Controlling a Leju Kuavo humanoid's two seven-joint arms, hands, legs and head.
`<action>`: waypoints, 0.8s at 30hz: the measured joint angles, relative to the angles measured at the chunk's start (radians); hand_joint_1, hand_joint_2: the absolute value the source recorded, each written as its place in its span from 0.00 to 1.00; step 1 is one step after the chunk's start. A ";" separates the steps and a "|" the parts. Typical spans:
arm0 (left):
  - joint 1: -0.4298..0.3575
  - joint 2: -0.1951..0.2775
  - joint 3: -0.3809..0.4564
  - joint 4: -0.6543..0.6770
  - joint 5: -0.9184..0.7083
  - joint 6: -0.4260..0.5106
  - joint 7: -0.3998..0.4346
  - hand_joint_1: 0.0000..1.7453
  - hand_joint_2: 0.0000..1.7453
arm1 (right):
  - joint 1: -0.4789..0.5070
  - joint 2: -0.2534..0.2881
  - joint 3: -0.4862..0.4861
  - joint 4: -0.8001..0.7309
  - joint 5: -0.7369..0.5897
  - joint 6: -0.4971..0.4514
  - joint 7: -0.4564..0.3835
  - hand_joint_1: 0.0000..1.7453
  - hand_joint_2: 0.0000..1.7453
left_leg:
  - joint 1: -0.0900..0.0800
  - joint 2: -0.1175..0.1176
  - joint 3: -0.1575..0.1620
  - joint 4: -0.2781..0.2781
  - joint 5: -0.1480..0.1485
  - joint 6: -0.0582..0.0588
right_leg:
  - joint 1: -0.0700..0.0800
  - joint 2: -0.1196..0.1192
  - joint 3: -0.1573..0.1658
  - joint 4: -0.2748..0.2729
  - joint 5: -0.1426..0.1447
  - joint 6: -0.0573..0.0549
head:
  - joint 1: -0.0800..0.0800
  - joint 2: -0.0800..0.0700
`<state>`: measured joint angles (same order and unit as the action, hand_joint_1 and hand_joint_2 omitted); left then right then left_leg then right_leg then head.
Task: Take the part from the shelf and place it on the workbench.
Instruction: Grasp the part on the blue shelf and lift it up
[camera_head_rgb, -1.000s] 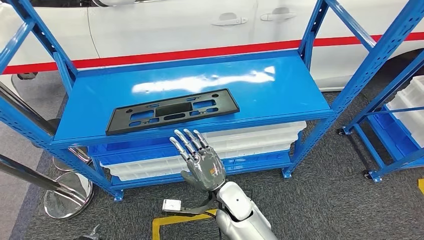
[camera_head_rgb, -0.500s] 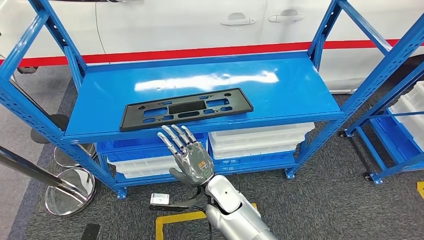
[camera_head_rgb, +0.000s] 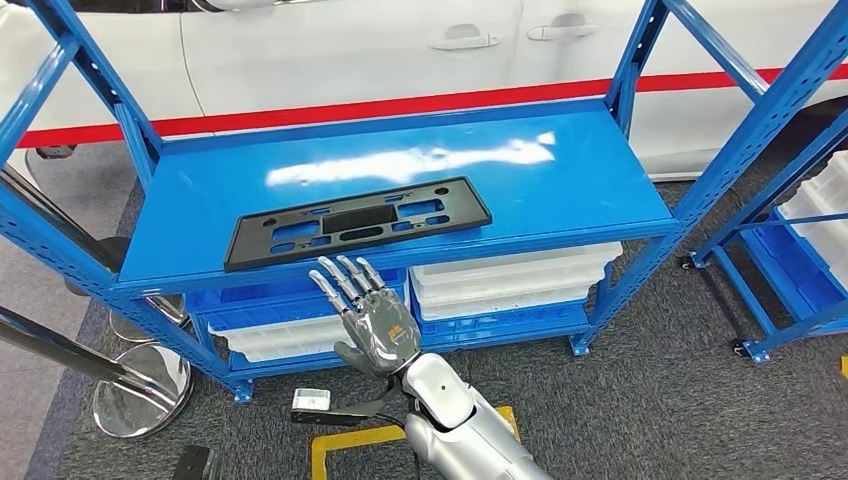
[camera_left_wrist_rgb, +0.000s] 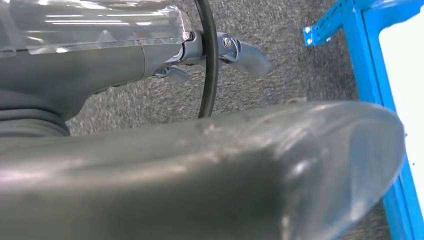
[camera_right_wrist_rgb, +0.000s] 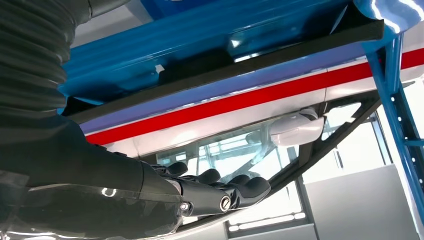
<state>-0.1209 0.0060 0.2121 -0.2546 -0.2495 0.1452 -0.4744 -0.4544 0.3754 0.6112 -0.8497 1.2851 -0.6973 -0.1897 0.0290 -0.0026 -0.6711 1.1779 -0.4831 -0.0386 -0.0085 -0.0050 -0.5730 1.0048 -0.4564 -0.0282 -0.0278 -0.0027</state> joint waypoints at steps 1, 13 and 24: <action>-0.001 0.000 0.002 0.001 0.000 0.000 0.000 0.00 0.00 | 0.000 0.000 0.000 0.002 0.000 0.000 0.001 0.00 1.00 | 0.001 0.001 0.031 -0.065 0.026 -0.002 | 0.000 0.001 0.000 0.007 -0.006 0.006 | 0.000 0.000; 0.006 -0.002 0.011 0.011 -0.030 0.002 0.086 0.00 0.00 | 0.007 -0.007 0.000 0.005 0.014 -0.002 0.007 0.00 1.00 | -0.010 -0.004 0.072 -0.146 0.037 0.061 | 0.000 0.003 -0.163 0.307 -0.124 0.039 | 0.000 0.000; 0.011 -0.004 0.017 0.017 -0.054 0.001 0.107 0.00 0.00 | 0.021 -0.008 -0.001 -0.026 0.039 -0.003 0.001 0.00 1.00 | -0.014 -0.004 0.063 -0.080 -0.020 0.022 | 0.005 0.004 -0.017 -0.002 0.011 -0.009 | 0.000 0.000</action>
<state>-0.1097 0.0018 0.2296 -0.2377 -0.3039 0.1464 -0.3670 -0.4332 0.3673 0.6100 -0.8762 1.3239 -0.6999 -0.1888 0.0155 -0.0062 -0.6082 1.0979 -0.5035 -0.0164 -0.0030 -0.0008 -0.5902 1.0030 -0.4453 -0.0376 -0.0279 -0.0027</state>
